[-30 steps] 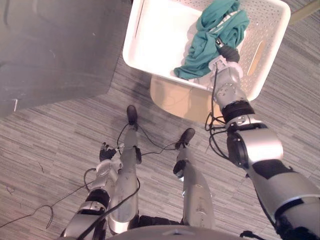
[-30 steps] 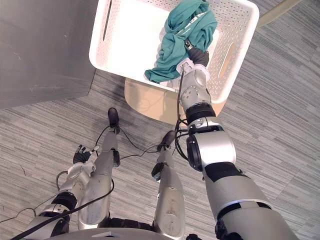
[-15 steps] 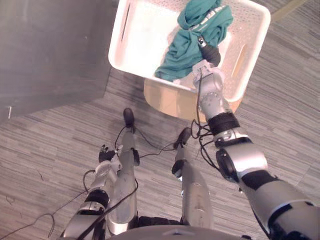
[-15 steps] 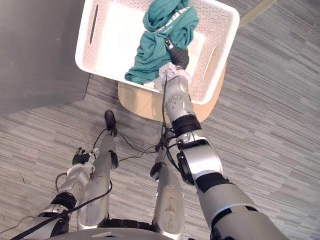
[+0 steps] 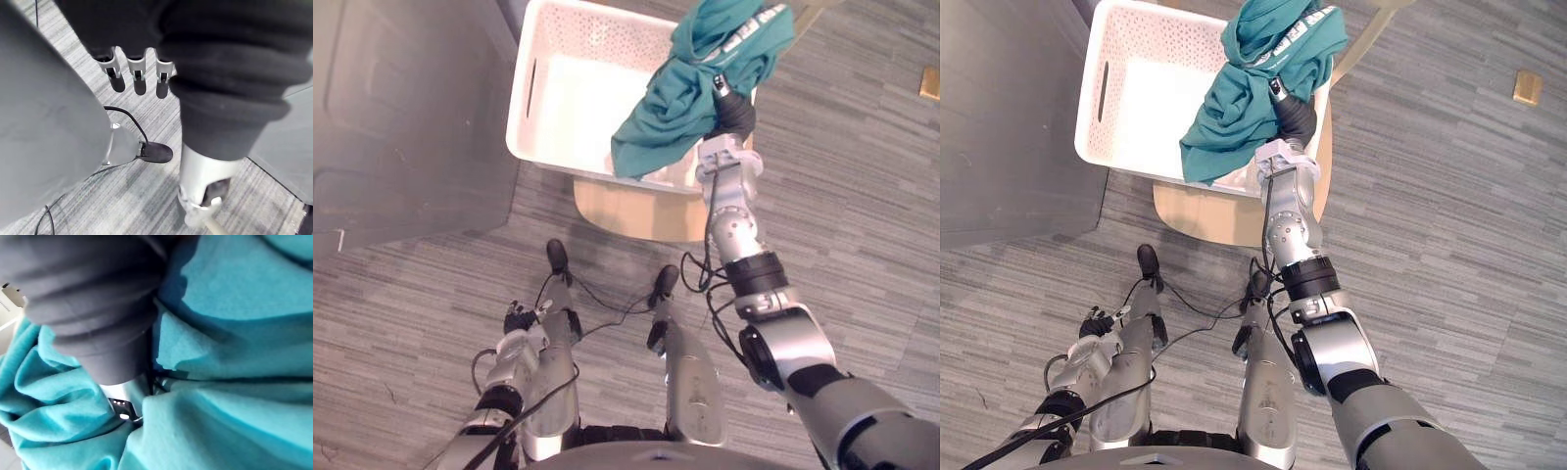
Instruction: Pick up the laundry basket with both hands and put the clothes into the washing machine.
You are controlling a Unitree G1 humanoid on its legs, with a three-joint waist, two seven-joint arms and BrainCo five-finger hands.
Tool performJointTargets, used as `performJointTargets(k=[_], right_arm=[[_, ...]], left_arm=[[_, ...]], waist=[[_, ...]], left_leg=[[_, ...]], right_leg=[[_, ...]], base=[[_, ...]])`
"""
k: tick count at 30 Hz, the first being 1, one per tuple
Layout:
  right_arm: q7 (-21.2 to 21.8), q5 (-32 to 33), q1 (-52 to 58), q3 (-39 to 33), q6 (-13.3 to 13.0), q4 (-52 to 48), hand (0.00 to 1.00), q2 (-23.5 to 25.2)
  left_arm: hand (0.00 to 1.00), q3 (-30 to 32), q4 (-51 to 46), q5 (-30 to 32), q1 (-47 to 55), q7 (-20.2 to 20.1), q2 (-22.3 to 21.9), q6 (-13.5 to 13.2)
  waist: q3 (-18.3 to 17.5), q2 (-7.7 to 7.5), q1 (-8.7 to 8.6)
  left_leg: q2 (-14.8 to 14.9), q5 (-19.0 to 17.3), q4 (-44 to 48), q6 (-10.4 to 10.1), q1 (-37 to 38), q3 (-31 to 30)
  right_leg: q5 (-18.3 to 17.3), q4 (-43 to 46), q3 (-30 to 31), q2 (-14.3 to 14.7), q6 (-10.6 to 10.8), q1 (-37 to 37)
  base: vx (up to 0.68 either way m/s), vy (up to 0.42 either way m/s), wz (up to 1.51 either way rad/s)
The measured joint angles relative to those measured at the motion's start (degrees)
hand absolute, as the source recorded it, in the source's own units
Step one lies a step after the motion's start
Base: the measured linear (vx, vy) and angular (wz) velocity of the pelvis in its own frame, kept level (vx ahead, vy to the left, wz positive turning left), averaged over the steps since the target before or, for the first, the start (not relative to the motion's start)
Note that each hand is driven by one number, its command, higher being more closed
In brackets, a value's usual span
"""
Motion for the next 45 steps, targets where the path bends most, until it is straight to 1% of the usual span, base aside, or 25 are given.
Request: performJointTargets(k=[2, 4, 5, 7, 8, 9, 10, 11, 12, 13, 15, 16, 18, 21, 23, 25, 27, 28, 30, 33, 35, 39, 41, 43, 45], right_arm=[[1.05, -0.06, 2.4, -0.59, 0.03, -2.26, 1.0, 0.04], [1.45, -0.09, 4.82, -0.43, 0.55, -3.5, 1.0, 0.5], [1.6, -0.17, 6.33, -0.41, 1.13, -4.38, 1.0, 1.21], [2.13, -0.44, 10.93, 1.25, 2.63, -5.28, 1.0, 2.46], [2.23, -0.45, 12.18, 2.0, 3.0, -5.89, 1.0, 2.48], [3.26, -0.55, 14.87, 3.41, 3.93, -7.11, 1.0, 2.74], [3.87, -0.58, 17.55, 4.54, 5.04, -8.37, 1.0, 3.26], [4.29, -0.69, 18.92, 5.11, 5.43, -8.92, 1.0, 3.66], [5.07, -1.55, 21.22, 6.03, 6.28, -9.38, 1.0, 4.43], [5.46, -2.26, 22.37, 6.38, 6.66, -9.7, 1.0, 4.59], [6.33, -3.28, 26.74, 7.08, 8.06, -11.33, 1.0, 4.95], [6.55, -3.74, 27.54, 7.08, 8.48, -11.36, 1.0, 5.14], [7.17, -5.03, 30.31, 7.33, 10.14, -12.06, 1.0, 5.19], [7.99, -5.09, 32.59, 8.03, 11.67, -12.89, 1.0, 5.23], [8.13, -5.19, 32.85, 8.2, 12.54, -12.88, 1.0, 5.58], [8.17, -6.24, 32.9, 8.32, 12.74, -12.88, 1.0, 5.88], [8.18, -7.03, 33.14, 8.5, 12.74, -12.87, 1.0, 6.33], [8.25, -7.25, 33.59, 8.78, 12.78, -12.87, 1.0, 6.36], [8.33, -7.31, 34.8, 8.98, 12.82, -12.86, 1.0, 6.35], [8.41, -7.37, 36.45, 9.16, 13.91, -12.78, 1.0, 6.26], [8.92, -7.42, 37.27, 9.08, 14.05, -12.59, 1.0, 6.2], [9.96, -10.02, 37.51, 8.8, 15.56, -10.24, 1.0, 6.01], [10.01, -12.08, 37.49, 8.41, 16.21, -9.95, 1.0, 4.96], [9.98, -14.08, 37.45, 8.27, 16.27, -9.93, 1.0, 3.93], [9.89, -15.21, 36.87, 7.8, 16.26, -9.29, 1.0, 3.6]], left_arm=[[0.0, -0.47, -0.53, 1.06, 0.73, -0.27, 0.09, 0.14], [0.0, -0.91, -1.45, 2.18, 1.88, -0.93, 0.57, 0.47], [0.0, -1.23, -1.6, 3.27, 2.47, -1.08, 0.93, 0.66], [0.0, -1.96, -2.18, 5.07, 4.0, -1.16, 1.61, 1.39], [0.0, -2.16, -2.49, 5.4, 4.22, -1.17, 1.6, 1.52], [0.0, -3.05, -4.69, 6.22, 5.35, -1.18, 1.58, 1.81], [0.0, -3.65, -7.61, 6.28, 6.05, -1.25, 1.52, 1.85], [0.0, -4.08, -9.4, 6.3, 6.71, -1.3, 1.52, 1.83], [0.0, -4.21, -12.71, 6.57, 7.56, -1.42, 1.54, 1.81], [0.0, -4.22, -14.47, 6.66, 7.7, -1.42, 1.56, 1.79], [0.0, -4.58, -21.38, 7.56, 7.63, -1.23, 1.64, 1.43], [0.0, -4.58, -23.12, 8.05, 7.66, -1.1, 1.63, 1.28], [0.0, -4.5, -29.75, 10.06, 7.62, -1.01, 1.5, 0.9], [0.0, -4.08, -34.6, 10.74, 7.37, -0.87, 0.91, -0.05], [0.0, -4.18, -35.9, 10.72, 6.83, -0.67, 0.73, -0.47], [0.0, -4.32, -36.23, 10.7, 5.83, -0.51, 0.24, -0.62], [0.0, -4.68, -38.02, 10.63, 5.87, -0.51, -0.18, -0.7], [0.0, -5.42, -38.82, 10.58, 5.85, -0.64, -0.24, -1.28], [0.0, -6.3, -39.94, 10.41, 5.87, -1.11, -0.3, -1.48], [0.0, -7.39, -40.27, 9.34, 5.91, -3.28, -0.29, -1.66], [0.0, -8.58, -40.27, 8.47, 6.13, -4.62, -0.28, -1.66], [0.0, -11.16, -40.28, 7.23, 8.15, -7.77, -0.21, -1.61], [0.0, -12.96, -40.28, 7.22, 8.45, -8.31, 0.17, -1.43], [0.0, -14.85, -40.28, 7.32, 8.46, -8.65, 0.61, -1.36], [0.0, -15.9, -40.28, 7.33, 8.48, -8.71, 0.51, -1.31]], waist=[[-0.05, -0.09, -0.02], [-0.91, -0.82, -0.08], [-1.87, -1.25, -0.24], [-5.54, -2.58, -0.44], [-6.08, -2.79, -0.4], [-7.7, -2.99, -0.47], [-9.66, -2.97, -0.57], [-10.76, -2.93, -0.68], [-12.8, -2.87, -1.16], [-13.5, -2.87, -1.34], [-16.85, -2.92, -1.57], [-17.5, -2.96, -1.61], [-19.42, -2.84, -1.99], [-21.95, -2.66, -2.72], [-22.48, -2.41, -3.15], [-23.82, -1.51, -3.55], [-25.02, -0.77, -3.6], [-25.91, -0.45, -3.49], [-26.6, -0.15, -3.47], [-27.15, 0.06, -3.68], [-27.52, 0.17, -3.72], [-29.06, 0.26, -3.84], [-29.25, 0.24, -3.56], [-29.29, 0.23, -3.15], [-29.32, 0.22, -3.18]], left_leg=[[-0.33, -0.25, 0.0, -0.15, 2.23, -0.06], [-0.74, -0.67, 0.0, -0.4, 4.41, 0.06], [-0.93, -1.12, 0.0, -0.35, 5.16, 0.09], [-1.33, -1.95, 0.0, -0.53, 6.98, 0.56], [-1.5, -2.19, -0.01, -0.58, 7.83, 0.73], [-1.88, -2.85, -0.01, -0.62, 9.24, 1.11], [-2.29, -3.42, -0.02, -0.63, 10.34, 1.54], [-2.48, -3.68, -0.02, -0.6, 10.82, 1.68], [-2.78, -4.2, -0.02, -0.58, 11.67, 1.69], [-2.85, -4.46, -0.02, -0.63, 12.3, 1.7], [-3.18, -5.03, -0.01, -0.67, 13.51, 1.67], [-3.26, -4.9, -0.01, -0.39, 13.87, 1.81], [-3.6, -5.11, 0.0, -0.14, 15.38, 2.03], [-3.82, -5.12, 0.01, -0.13, 16.74, 1.94], [-3.9, -5.13, 0.0, -0.13, 18.13, 1.98], [-3.73, -5.63, -0.02, 0.02, 18.7, 2.1], [-3.58, -6.01, -0.04, 0.1, 18.99, 2.46], [-3.54, -6.05, -0.05, 0.06, 19.01, 2.85], [-3.56, -6.06, -0.32, 0.05, 19.41, 2.99], [-3.61, -6.51, -0.37, -0.24, 20.18, 3.07], [-3.67, -6.57, -0.38, -0.19, 20.18, 3.08], [-3.79, -6.6, -0.4, -0.16, 20.16, 3.06], [-3.66, -6.59, -0.4, -0.18, 20.1, 3.02], [-3.71, -6.58, -0.4, -0.18, 19.89, 3.0], [-4.09, -6.51, -0.4, -0.11, 19.79, 3.01]], right_leg=[[-1.7, 2.49, 0.04, -0.82, 0.24, 1.27], [-3.39, 4.88, 0.36, -1.63, 0.45, 2.22], [-4.36, 5.84, 0.45, -1.98, 0.53, 2.56], [-5.82, 7.24, 1.13, -2.67, 0.76, 3.34], [-6.17, 7.38, 1.33, -2.88, 0.92, 3.92], [-6.83, 7.69, 1.63, -3.33, 1.32, 4.93], [-7.25, 7.74, 1.72, -3.78, 1.51, 5.75], [-7.48, 7.75, 1.81, -3.97, 1.64, 6.14], [-7.84, 7.59, 1.76, -4.25, 1.85, 7.1], [-7.96, 7.39, 1.73, -4.33, 1.95, 7.83], [-8.21, 6.4, 1.49, -4.49, 2.24, 9.58], [-8.24, 6.33, 1.47, -4.55, 2.29, 9.85], [-8.26, 5.79, 1.47, -4.73, 2.53, 11.61], [-7.79, 4.25, 1.62, -4.71, 2.97, 13.41], [-7.61, 3.6, 1.79, -4.68, 2.94, 14.73], [-7.42, 2.6, 1.96, -4.35, 2.94, 15.34], [-7.11, 2.16, 2.54, -4.06, 2.73, 15.45], [-6.78, 1.73, 2.92, -3.96, 2.47, 15.44], [-5.96, 0.91, 3.06, -3.88, 2.7, 15.93], [-5.74, 0.14, 3.15, -3.85, 2.37, 16.83], [-5.49, -0.18, 3.19, -3.85, 2.05, 16.94], [-4.79, -1.64, 3.15, -3.72, 1.33, 17.57], [-4.28, -2.18, 3.23, -3.78, 1.51, 17.73], [-3.57, -3.19, 3.23, -3.73, 1.66, 17.96], [-3.23, -3.71, 3.19, -3.69, 1.67, 18.12]], base=[[0.04, -0.069, 0.13], [0.04, -0.065, 0.09], [0.06, -0.072, 0.03], [0.09, -0.081, -0.01], [0.09, -0.055, -0.05], [0.11, -0.047, -0.05], [0.12, -0.043, -0.07], [0.15, -0.04, -0.03], [0.13, -0.031, 0.01], [0.16, -0.04, 0.05], [0.15, -0.034, 0.03], [0.14, -0.032, -0.01], [0.15, -0.038, -0.04], [0.1, -0.026, -0.07], [0.04, -0.003, -0.06], [-0.02, 0.011, -0.06], [-0.05, 0.032, -0.12], [-0.04, 0.036, -0.15], [-0.04, 0.028, -0.09], [-0.05, 0.031, -0.04], [-0.05, 0.032, -0.02], [-0.02, 0.013, 0.0], [0.0, 0.0, 0.0], [0.0, 0.0, 0.0], [0.0, 0.0, 0.0]])
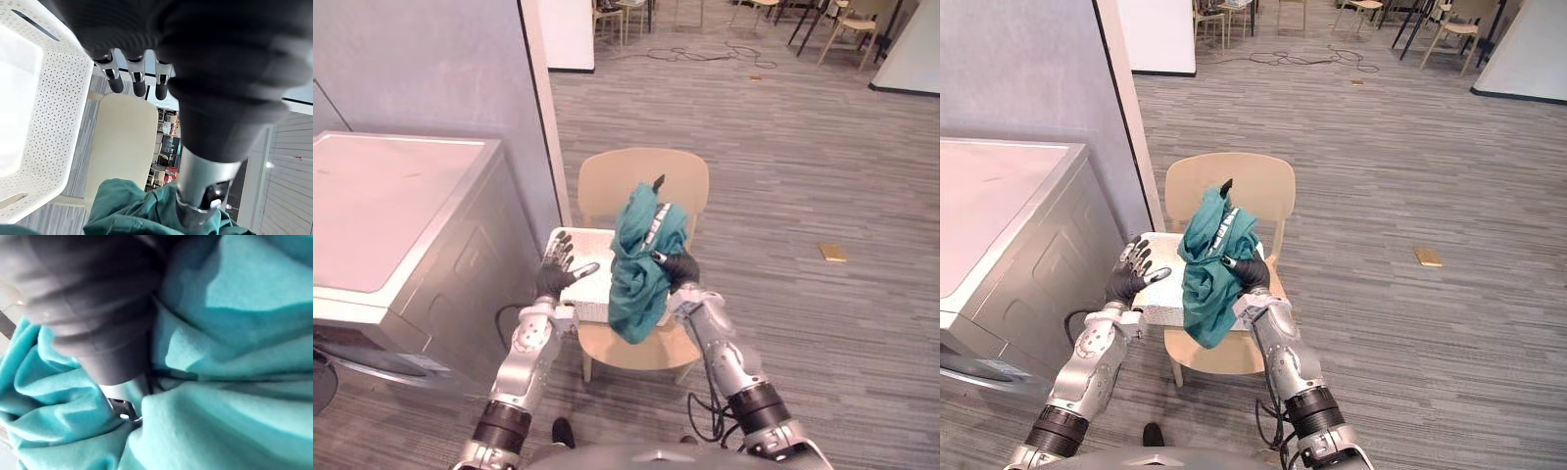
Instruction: Pick up the laundry basket with both hands and put the clothes into the washing machine.
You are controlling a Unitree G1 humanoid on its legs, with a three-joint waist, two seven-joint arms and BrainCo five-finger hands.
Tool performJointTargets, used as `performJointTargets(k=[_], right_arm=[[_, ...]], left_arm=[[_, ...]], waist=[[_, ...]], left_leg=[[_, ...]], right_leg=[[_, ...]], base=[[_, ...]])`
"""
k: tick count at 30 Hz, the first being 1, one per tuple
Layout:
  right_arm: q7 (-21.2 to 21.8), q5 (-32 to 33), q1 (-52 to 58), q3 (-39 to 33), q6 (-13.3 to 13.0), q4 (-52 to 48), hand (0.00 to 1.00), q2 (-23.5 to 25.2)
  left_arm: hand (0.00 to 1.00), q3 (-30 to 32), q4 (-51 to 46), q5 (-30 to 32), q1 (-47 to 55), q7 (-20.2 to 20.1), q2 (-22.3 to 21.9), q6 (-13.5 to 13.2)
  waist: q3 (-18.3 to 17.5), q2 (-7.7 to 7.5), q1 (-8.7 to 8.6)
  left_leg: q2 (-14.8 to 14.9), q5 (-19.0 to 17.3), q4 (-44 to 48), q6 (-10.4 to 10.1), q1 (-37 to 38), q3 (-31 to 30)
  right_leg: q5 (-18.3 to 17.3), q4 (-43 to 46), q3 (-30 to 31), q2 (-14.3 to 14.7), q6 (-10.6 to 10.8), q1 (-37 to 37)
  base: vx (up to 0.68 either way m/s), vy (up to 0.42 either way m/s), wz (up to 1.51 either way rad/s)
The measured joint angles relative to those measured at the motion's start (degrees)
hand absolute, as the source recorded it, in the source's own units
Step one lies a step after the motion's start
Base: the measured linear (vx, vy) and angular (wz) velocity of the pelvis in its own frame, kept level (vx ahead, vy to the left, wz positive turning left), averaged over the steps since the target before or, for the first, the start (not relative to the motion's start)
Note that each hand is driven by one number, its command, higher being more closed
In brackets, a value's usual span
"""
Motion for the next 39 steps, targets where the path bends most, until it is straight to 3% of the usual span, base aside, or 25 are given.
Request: performJointTargets(k=[8, 19, 31, 39], right_arm=[[-2.29, -0.59, -7.77, 0.38, -0.4, 1.93, 1.0, 0.54], [-4.58, -0.47, -20.43, 3.22, -1.29, 11.15, 1.0, 3.33], [-6.79, -1.16, -31.67, 5.18, -1.94, 12.05, 1.0, 5.17], [-7.34, -3.38, -34.17, 4.66, -2.87, 11.89, 1.0, 5.17]], left_arm=[[0.0, -1.06, -4.76, -0.16, 1.89, 0.92, -0.91, -0.05], [0.0, -1.52, -10.77, -2.97, 2.23, 4.2, -1.46, -1.72], [0.0, 4.66, -18.19, -3.5, 1.49, 9.31, -0.54, -4.95], [0.0, 6.81, -20.3, -1.47, -1.48, 11.16, -0.02, -5.43]], waist=[[-0.26, 0.0, 0.11], [-1.22, 0.03, 1.88], [-1.23, 0.04, 2.84], [-1.23, 0.03, 3.2]], left_leg=[[-0.07, 0.48, 0.0, 0.63, 0.09, -0.13], [-0.09, 0.71, -0.04, 0.33, 0.2, -1.54], [-0.11, 0.74, -0.04, 0.28, -0.02, -3.16], [-0.1, 0.72, -0.03, 0.31, -0.4, -3.11]], right_leg=[[0.66, -0.32, -0.1, 0.06, 0.02, 0.42], [0.67, -0.51, -1.53, 0.08, 0.41, 1.61], [0.87, -1.77, -3.2, 0.09, 0.16, 3.25], [1.25, -2.47, -3.2, 0.51, -0.12, 3.32]], base=[[0.0, 0.001, 0.0], [-0.01, 0.009, 0.07], [0.0, 0.003, 0.07], [0.02, -0.002, -0.02]])
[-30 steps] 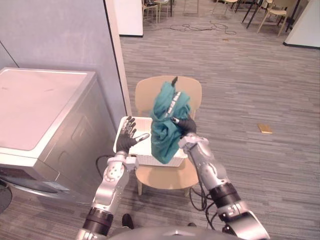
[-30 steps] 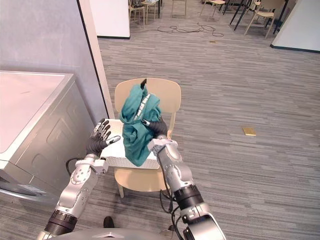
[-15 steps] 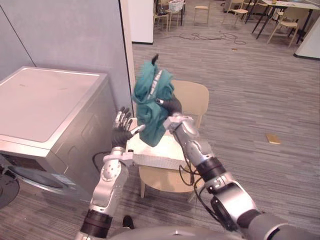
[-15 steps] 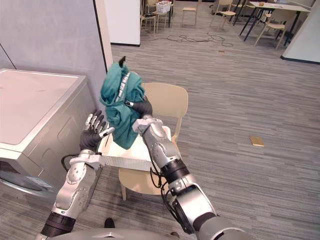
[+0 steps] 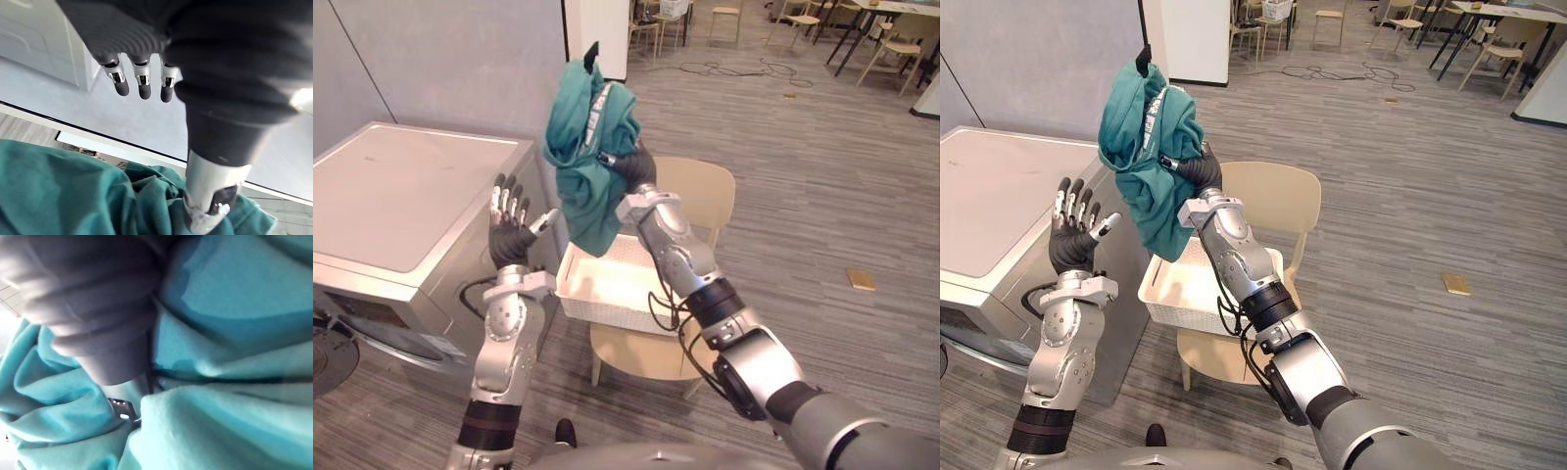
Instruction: Pick up the laundry basket with both hands and put the clothes into the washing machine.
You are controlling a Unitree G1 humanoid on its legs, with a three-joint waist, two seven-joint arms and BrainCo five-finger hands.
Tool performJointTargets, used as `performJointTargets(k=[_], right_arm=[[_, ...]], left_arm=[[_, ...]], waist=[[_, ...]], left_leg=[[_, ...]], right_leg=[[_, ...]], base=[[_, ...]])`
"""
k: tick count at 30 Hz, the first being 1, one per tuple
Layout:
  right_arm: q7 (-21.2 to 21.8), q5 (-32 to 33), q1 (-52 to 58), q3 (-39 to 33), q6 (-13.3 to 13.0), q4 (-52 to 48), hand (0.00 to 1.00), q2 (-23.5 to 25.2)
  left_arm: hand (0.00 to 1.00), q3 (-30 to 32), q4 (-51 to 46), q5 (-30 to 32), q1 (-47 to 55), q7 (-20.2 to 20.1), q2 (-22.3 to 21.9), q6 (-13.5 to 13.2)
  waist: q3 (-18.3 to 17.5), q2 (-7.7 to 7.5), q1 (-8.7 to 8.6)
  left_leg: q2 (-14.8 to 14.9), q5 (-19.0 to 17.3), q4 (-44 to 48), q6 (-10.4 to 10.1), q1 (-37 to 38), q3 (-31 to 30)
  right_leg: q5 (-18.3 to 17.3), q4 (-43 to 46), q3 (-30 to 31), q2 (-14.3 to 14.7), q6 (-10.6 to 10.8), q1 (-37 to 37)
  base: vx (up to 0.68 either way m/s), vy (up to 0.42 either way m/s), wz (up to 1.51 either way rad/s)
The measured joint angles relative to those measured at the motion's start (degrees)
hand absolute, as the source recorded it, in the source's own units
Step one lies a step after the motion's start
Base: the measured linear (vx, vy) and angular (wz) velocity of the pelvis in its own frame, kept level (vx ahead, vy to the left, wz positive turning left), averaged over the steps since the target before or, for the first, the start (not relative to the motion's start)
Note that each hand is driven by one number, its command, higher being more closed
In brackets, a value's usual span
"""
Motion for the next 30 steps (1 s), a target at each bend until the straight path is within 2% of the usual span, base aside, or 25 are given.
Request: performJointTargets(k=[6, 14, 21, 24, 30], right_arm=[[-0.17, -0.04, -0.24, -0.32, 0.02, -0.03, 1.0, -0.2], [-1.14, -0.03, -2.85, -0.58, 0.07, -0.05, 1.0, -0.08], [-1.07, 0.03, -2.86, -0.4, 0.44, -0.05, 1.0, -0.77], [-1.07, 0.12, -2.86, -0.31, 0.62, -0.04, 1.0, -1.35], [-1.07, 0.34, -2.87, 0.83, 0.62, -0.05, 1.0, -1.3]], left_arm=[[0.0, 0.47, 0.01, 0.28, -1.44, 0.22, 0.16, -0.03], [0.0, -2.26, 1.74, -2.13, -4.77, -2.01, 1.18, 0.29], [0.0, -7.94, 12.4, -5.94, -8.31, -5.18, 4.24, 3.25], [0.0, -9.96, 16.6, -6.65, -11.21, -5.23, 4.51, 4.25], [0.0, -11.64, 22.72, -6.72, -18.97, -4.29, 4.09, 4.36]], waist=[[0.0, 0.0, -0.19], [0.02, 0.02, -0.4], [0.07, -0.05, -0.45], [0.13, -0.15, -0.55], [0.17, -0.2, -1.63]], left_leg=[[0.18, 0.18, 0.0, 0.2, 0.01, 0.22], [0.21, -0.08, -0.02, -0.12, 0.0, 0.27], [0.93, -0.43, -0.01, -0.55, -0.86, 1.3], [1.16, -0.41, 0.0, -0.57, -0.96, 1.71], [1.44, -0.1, 0.01, -0.22, -0.97, 1.8]], right_leg=[[0.2, -0.59, 0.03, 0.31, 0.26, 0.04], [0.12, -0.66, 0.15, 0.33, 0.2, -0.16], [1.12, -1.7, 1.39, 0.84, -0.34, -1.11], [2.03, -2.77, 1.69, 1.26, 0.05, -1.04], [2.21, -3.08, 1.77, 1.65, 0.23, -0.98]], base=[[0.01, -0.004, -0.02], [0.0, 0.0, 0.0], [-0.01, 0.002, -0.06], [0.01, -0.011, -0.14], [0.0, 0.0, 0.0]])
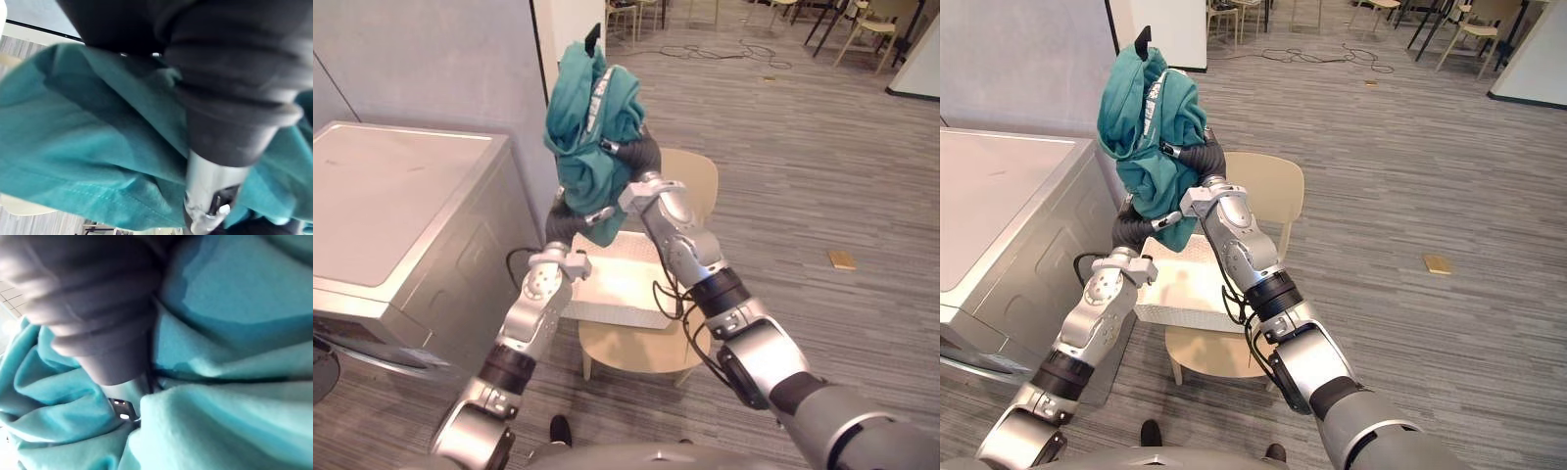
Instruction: Pick up the laundry basket with both hands and put the clothes into the washing machine.
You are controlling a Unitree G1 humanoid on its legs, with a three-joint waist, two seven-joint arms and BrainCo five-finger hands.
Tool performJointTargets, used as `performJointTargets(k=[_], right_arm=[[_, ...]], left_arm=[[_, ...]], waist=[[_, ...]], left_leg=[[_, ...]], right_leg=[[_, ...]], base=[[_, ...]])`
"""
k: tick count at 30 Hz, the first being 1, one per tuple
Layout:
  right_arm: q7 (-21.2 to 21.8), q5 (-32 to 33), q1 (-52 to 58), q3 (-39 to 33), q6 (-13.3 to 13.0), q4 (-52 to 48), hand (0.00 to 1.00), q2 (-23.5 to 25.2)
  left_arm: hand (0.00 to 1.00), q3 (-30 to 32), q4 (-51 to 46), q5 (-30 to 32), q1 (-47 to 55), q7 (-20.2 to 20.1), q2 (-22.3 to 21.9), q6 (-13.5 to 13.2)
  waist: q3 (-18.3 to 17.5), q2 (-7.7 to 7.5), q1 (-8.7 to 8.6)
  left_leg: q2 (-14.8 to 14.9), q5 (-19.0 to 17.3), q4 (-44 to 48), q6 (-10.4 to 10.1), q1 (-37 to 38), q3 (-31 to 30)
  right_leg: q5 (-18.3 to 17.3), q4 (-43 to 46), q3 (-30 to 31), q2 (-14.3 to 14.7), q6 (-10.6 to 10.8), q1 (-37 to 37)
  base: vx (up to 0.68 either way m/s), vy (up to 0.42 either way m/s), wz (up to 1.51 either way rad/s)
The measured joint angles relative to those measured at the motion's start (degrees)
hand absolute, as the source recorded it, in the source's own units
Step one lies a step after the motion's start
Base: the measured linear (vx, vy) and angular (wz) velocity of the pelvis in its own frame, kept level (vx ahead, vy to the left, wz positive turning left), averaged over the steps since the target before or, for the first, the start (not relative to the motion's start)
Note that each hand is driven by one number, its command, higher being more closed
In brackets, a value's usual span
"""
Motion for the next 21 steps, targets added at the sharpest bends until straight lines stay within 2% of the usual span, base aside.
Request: performJointTargets(k=[6, 7, 21], right_arm=[[0.06, 0.03, -2.62, 2.17, -0.04, -0.32, 1.0, 0.14], [0.07, 0.03, -2.8, 2.17, -0.05, -0.46, 1.0, 0.15], [0.09, 0.2, -2.16, 3.65, -0.63, -2.14, 1.0, 0.36]], left_arm=[[0.0, -0.37, 2.4, -2.19, -5.1, 2.64, -0.35, -0.02], [1.0, -0.37, 2.4, -2.19, -5.43, 3.03, -0.34, -0.05], [1.0, -0.36, 2.16, -2.16, -6.93, 4.68, -2.16, -0.27]], waist=[[0.47, -0.71, -0.71], [0.56, -0.83, -0.77], [0.86, -1.09, -1.58]], left_leg=[[0.52, 0.04, 0.0, -0.21, -0.04, 0.14], [0.57, 0.05, 0.0, -0.24, -0.04, 0.15], [0.56, 0.0, 0.0, -0.32, -0.18, 0.15]], right_leg=[[0.19, -0.23, 0.13, 0.59, -0.01, -0.08], [0.19, -0.23, 0.13, 0.64, -0.02, -0.1], [0.17, -0.24, 0.15, 0.62, 0.0, -0.21]], base=[[0.0, -0.001, -0.01], [0.0, 0.0, 0.0], [0.0, 0.0, 0.0]])
